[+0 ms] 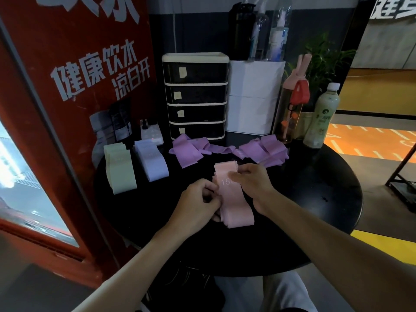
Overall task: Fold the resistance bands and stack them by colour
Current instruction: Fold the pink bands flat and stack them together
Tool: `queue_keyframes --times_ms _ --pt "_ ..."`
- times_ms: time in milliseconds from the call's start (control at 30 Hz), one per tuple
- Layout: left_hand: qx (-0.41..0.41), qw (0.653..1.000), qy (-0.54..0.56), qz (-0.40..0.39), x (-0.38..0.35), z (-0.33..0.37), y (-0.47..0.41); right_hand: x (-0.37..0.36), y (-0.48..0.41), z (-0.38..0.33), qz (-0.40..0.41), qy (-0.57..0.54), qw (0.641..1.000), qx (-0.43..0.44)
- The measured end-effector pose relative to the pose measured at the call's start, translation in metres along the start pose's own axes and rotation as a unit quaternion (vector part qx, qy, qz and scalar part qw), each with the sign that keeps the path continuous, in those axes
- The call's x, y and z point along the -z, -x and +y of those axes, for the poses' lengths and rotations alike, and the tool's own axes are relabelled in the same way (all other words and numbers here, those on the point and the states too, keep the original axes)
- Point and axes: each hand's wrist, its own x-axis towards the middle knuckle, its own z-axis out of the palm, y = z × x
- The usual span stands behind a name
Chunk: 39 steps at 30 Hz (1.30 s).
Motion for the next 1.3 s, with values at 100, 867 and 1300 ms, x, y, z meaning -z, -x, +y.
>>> queue_keyframes --times_ms 100,867,1300 --pt "-0.017 0.999 -0.031 0.012 0.005 0.003 -0.009 -0.002 0.000 0.001 0.003 0.020 1.000 0.013" --pt "-0.068 0.962 -0.210 -0.163 0.004 0.001 -0.105 0.034 0.050 0.013 -0.046 0.377 0.925 0.019" --pt "-0.082 0.951 -0.232 -0.185 0.006 0.007 -0.106 0.026 0.060 0.015 -0.052 0.357 0.932 0.017"
